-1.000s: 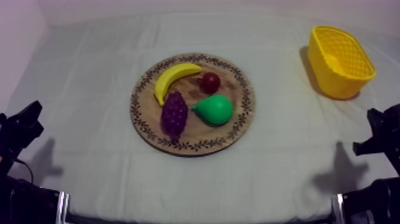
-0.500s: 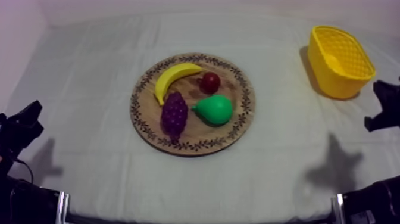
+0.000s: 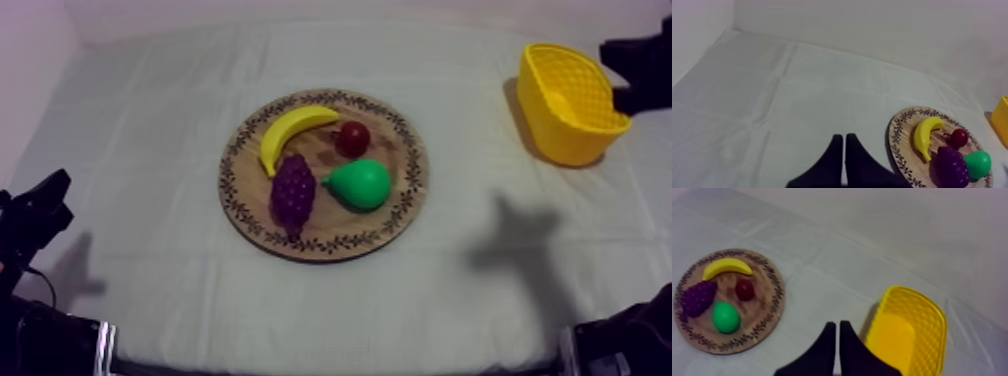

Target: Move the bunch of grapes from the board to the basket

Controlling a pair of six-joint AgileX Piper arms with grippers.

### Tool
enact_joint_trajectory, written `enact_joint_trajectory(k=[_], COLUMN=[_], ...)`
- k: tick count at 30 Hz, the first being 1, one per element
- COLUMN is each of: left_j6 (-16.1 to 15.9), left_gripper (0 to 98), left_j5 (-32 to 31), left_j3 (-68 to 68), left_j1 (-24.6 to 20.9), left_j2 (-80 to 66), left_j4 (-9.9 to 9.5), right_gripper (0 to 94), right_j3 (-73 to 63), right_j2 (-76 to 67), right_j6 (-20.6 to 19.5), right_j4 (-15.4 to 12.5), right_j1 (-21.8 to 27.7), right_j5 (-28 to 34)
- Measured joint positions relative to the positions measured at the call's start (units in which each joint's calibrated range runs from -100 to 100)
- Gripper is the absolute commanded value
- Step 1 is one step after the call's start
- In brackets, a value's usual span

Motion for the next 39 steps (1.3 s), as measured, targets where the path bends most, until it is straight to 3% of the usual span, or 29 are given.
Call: enact_joint_trajectory(k=[16,28,39], left_j6=[0.0,0.0,0.0], left_gripper=[0.1,0.1,0.1], left_j5=[0.0,0.0,0.0], left_j3=[0.0,0.0,0.0], left_j1=[0.0,0.0,0.0], left_j2=[0.0,0.0,0.0], left_j4=[0.0,0.0,0.0], right_gripper=[0.4,0.2,0.2], right_j3=[-35.0,-55.6,-69.0], right_j2=[23.1,39.3,51.3], right_j6=[-11.0,-17.8,-24.6], right_j4=[1.2,0.1,1.6], right_j1=[-12.7,-17.7,-22.3], right_j5=[23.6,36.9,46.0])
